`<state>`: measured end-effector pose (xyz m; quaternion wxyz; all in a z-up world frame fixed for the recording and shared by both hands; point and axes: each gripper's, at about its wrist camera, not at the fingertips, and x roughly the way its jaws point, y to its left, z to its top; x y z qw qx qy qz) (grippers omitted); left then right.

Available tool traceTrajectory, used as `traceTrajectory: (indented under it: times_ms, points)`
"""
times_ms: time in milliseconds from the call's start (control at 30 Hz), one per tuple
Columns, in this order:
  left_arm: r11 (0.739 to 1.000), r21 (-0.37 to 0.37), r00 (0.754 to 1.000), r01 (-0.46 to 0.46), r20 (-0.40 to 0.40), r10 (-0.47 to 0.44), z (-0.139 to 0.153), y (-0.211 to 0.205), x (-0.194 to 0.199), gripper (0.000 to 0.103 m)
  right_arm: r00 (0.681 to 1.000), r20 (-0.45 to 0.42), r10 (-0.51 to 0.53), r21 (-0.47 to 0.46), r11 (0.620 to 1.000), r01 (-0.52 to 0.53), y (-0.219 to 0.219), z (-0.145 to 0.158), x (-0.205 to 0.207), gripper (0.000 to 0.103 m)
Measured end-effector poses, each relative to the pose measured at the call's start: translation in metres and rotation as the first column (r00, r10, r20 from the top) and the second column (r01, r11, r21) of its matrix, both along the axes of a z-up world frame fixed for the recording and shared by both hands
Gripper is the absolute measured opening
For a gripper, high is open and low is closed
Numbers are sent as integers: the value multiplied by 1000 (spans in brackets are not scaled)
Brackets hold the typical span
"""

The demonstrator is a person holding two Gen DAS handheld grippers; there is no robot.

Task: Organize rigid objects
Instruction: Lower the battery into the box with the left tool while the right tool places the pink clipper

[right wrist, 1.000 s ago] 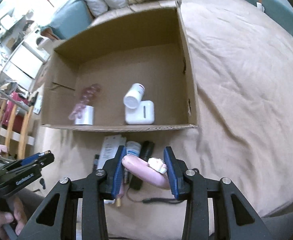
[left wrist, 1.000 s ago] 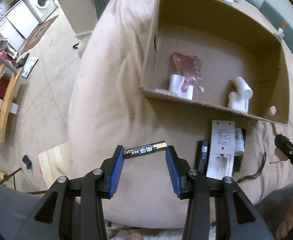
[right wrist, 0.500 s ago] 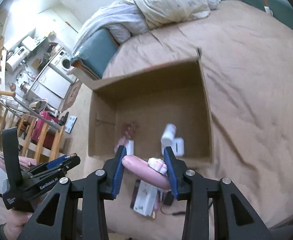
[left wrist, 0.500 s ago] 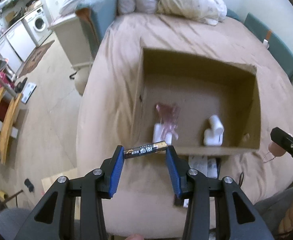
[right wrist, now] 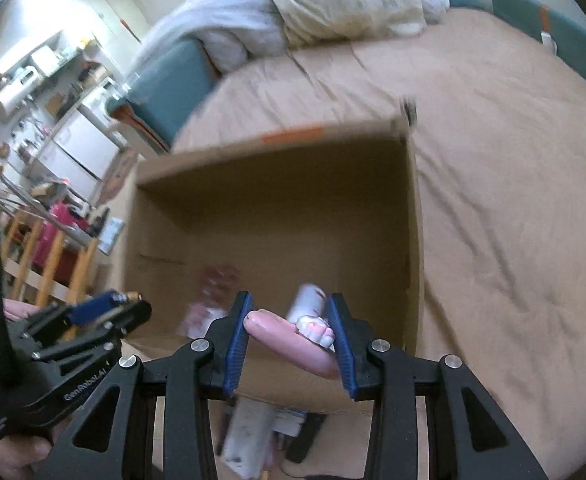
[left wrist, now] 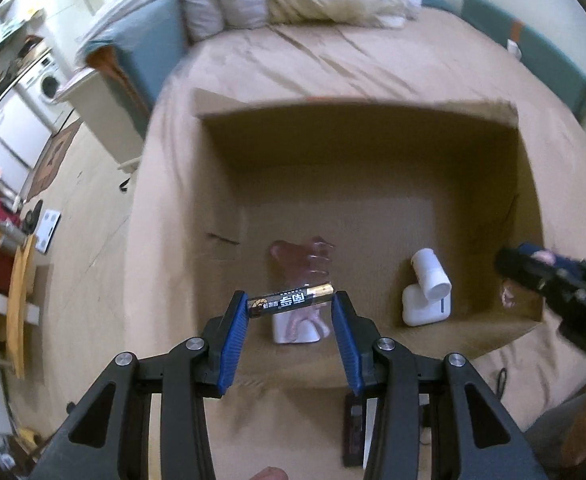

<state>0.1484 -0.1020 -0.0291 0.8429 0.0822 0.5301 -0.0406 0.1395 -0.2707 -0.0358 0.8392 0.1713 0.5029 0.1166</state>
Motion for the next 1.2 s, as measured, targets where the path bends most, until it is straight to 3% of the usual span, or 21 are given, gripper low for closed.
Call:
traceTrajectory:
  times_ms: [67, 300, 633, 1000, 1200]
  points:
    - [1000, 8, 1000, 23, -10, -23, -14, -9, 4, 39, 998, -60, -2, 6, 1000, 2, 2, -18, 3, 41]
    - [991, 52, 993, 122, -8, -121, -45, -35, 4, 39, 993, -113, 43, -47, 998, -48, 15, -37, 7, 41]
    - [990, 55, 991, 129, -36, -127, -65, -35, 9, 39, 978, -196, 69, -76, 993, -85, 24, -59, 14, 41]
    - [991, 54, 992, 126, -33, -124, -64, -30, 8, 39, 975, -212, 63, -59, 995, -78, 23, -60, 15, 42]
    - [991, 51, 992, 122, -31, -120, -64, -27, 6, 39, 989, -136, 51, -14, 998, -53, 17, -43, 15, 57]
